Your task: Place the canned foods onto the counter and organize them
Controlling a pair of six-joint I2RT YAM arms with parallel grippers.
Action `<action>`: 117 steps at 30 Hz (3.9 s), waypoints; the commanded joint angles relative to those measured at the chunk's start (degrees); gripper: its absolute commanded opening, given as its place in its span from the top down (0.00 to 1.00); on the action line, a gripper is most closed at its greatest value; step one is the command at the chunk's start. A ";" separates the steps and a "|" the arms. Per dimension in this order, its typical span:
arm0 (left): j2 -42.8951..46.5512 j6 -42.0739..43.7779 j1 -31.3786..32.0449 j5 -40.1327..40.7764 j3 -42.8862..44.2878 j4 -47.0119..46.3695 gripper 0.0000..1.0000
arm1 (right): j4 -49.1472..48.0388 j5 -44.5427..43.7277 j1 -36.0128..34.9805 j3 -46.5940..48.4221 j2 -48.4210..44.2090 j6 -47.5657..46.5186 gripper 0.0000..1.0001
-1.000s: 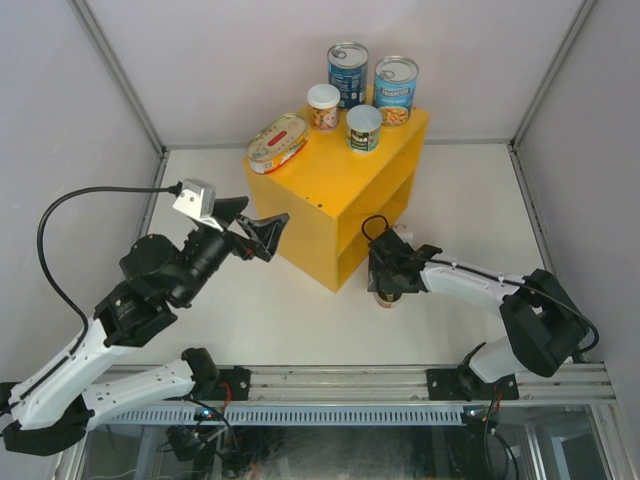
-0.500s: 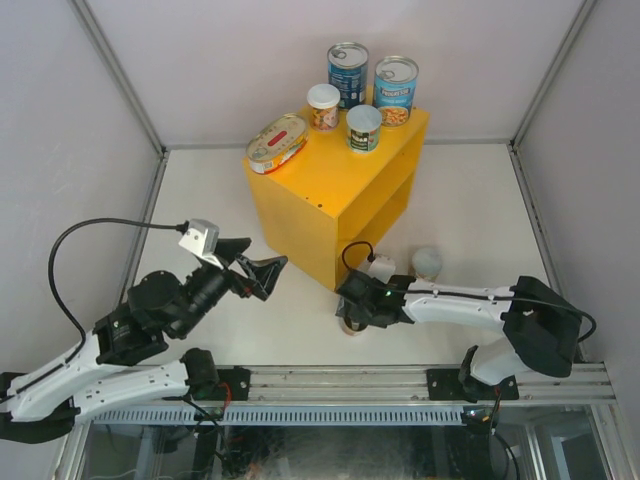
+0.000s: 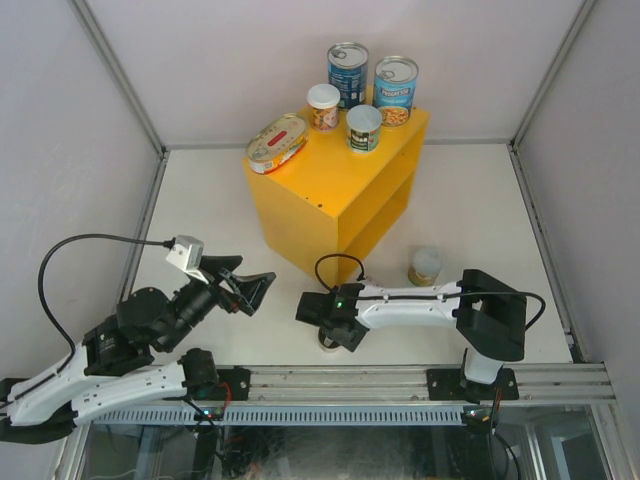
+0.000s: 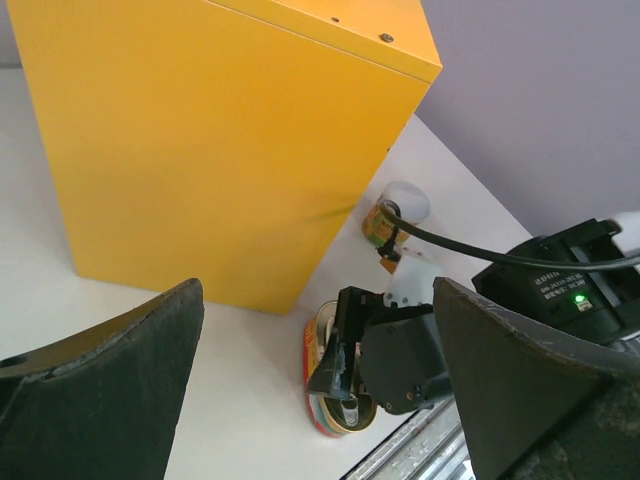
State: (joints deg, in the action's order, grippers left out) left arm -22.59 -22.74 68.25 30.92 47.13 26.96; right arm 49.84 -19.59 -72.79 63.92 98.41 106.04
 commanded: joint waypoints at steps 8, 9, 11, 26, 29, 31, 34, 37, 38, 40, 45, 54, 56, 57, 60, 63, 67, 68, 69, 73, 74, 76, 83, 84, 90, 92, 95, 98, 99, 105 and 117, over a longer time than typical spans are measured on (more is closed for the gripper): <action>-1.62 -2.60 1.08 2.91 -1.16 -0.86 0.00 | -2.02 -1.00 -2.13 -4.94 -2.07 4.18 0.35; -1.71 -2.72 1.21 3.11 -1.29 -0.93 0.00 | -2.45 -1.13 -2.17 -5.21 -2.41 3.52 0.25; -1.92 -2.75 1.44 3.47 -1.48 -0.92 0.00 | -3.40 -1.40 -2.09 -5.67 -3.05 1.83 0.13; -4.90 -3.04 3.82 7.32 -0.66 -0.20 0.00 | 2.83 -8.05 -5.09 -7.14 -12.82 -1.12 0.02; -6.66 -3.63 5.02 8.01 -0.64 0.20 0.00 | 5.68 -10.19 -6.66 -7.14 -16.01 -0.56 0.02; -7.83 -4.37 6.38 8.78 -1.00 0.56 0.00 | 7.37 -11.70 -7.71 -7.14 -18.11 -0.26 0.02; -9.03 -5.91 7.93 9.60 -2.05 0.72 0.00 | 11.24 -14.04 -9.29 -7.14 -21.13 1.45 0.02; -10.38 -7.92 9.63 10.06 -3.14 0.65 0.00 | 15.20 -15.97 -11.29 -7.35 -24.11 3.73 0.03; -10.85 -8.57 10.38 10.50 -3.59 0.55 0.00 | 16.54 -16.60 -11.90 -7.51 -25.14 4.79 0.03; -12.07 -9.75 11.82 11.00 -4.48 0.25 0.00 | 19.28 -17.67 -12.59 -8.09 -27.30 7.03 0.03; -15.93 -13.17 15.35 11.65 -6.56 -1.85 0.00 | 26.94 -20.65 -12.78 -10.70 -34.58 13.29 0.04; -30.59 -21.08 21.31 10.21 -7.84 -8.85 0.00 | 33.85 -24.23 -9.00 -17.58 -49.36 16.11 0.06; -34.44 -22.04 22.33 9.61 -7.74 -11.04 0.00 | 34.41 -24.48 -7.60 -18.31 -51.42 15.33 0.06; -36.25 -22.38 22.77 9.56 -7.57 -11.92 0.00 | 34.44 -24.56 -6.83 -18.45 -52.20 14.49 0.07; -41.33 -22.78 23.64 8.83 -7.28 -14.96 0.00 | 33.76 -24.74 -4.18 -18.44 -53.83 10.97 0.07; -45.01 -22.71 23.85 7.99 -6.99 -16.96 0.00 | 32.40 -24.34 -0.96 -18.45 -54.67 6.19 0.07; -48.37 -22.29 23.86 8.17 -6.90 -17.93 0.00 | 29.73 -23.71 2.71 -18.48 -56.22 0.38 0.08; -48.88 -22.20 23.78 8.38 -7.03 -17.98 0.00 | 28.90 -23.41 3.64 -18.47 -56.49 -1.29 0.08; -49.31 -22.24 23.77 8.71 -7.31 -17.99 0.00 | 28.00 -23.12 4.63 -18.48 -56.75 -2.82 0.08; -50.54 -23.37 23.54 9.72 -8.79 -18.20 0.00 | 25.69 -22.13 7.21 -18.48 -57.18 -6.91 0.08; -50.80 -23.74 23.28 9.74 -9.27 -18.41 0.00 | 25.25 -21.95 7.48 -18.48 -57.19 -7.36 0.08; -51.33 -24.01 22.56 8.90 -10.20 -19.08 0.00 | 24.41 -21.46 7.77 -18.48 -57.19 -8.08 0.08; -52.82 -22.50 20.19 7.73 -10.73 -20.15 0.00 | 24.12 -21.43 8.23 -18.39 -57.02 -8.73 0.08; -53.17 -22.30 19.70 7.63 -10.79 -20.44 0.00 | 24.00 -21.39 8.25 -18.36 -56.97 -8.81 0.08; -56.49 -20.35 18.25 6.31 -10.09 -22.89 0.00 | 23.69 -21.45 8.54 -18.84 -56.99 -8.91 0.08; -57.81 -20.07 18.15 6.21 -9.43 -23.01 0.00 | 23.35 -21.33 8.63 -19.08 -57.14 -9.06 0.08; -59.03 -20.57 18.06 7.07 -9.25 -23.32 0.00 | 23.11 -21.32 8.84 -19.16 -57.13 -9.67 0.09; -59.90 -21.59 17.98 8.89 -9.19 -23.37 0.00 | 22.85 -21.01 9.23 -19.11 -57.11 -10.29 0.08; -60.48 -21.76 17.97 9.31 -9.10 -23.36 0.00 | 22.79 -20.92 9.32 -19.17 -57.17 -10.55 0.09; -62.83 -22.35 17.91 10.41 -8.62 -23.45 0.01 | 22.50 -20.32 9.90 -19.79 -57.30 -11.27 0.09; -64.97 -23.74 18.02 12.89 -10.09 -26.63 0.04 | 20.17 -18.66 11.17 -20.22 -55.97 -13.95 0.10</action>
State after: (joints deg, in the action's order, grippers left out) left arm -87.35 -44.97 86.43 40.82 37.04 4.27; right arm 72.23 -38.44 -62.22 43.51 41.56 93.89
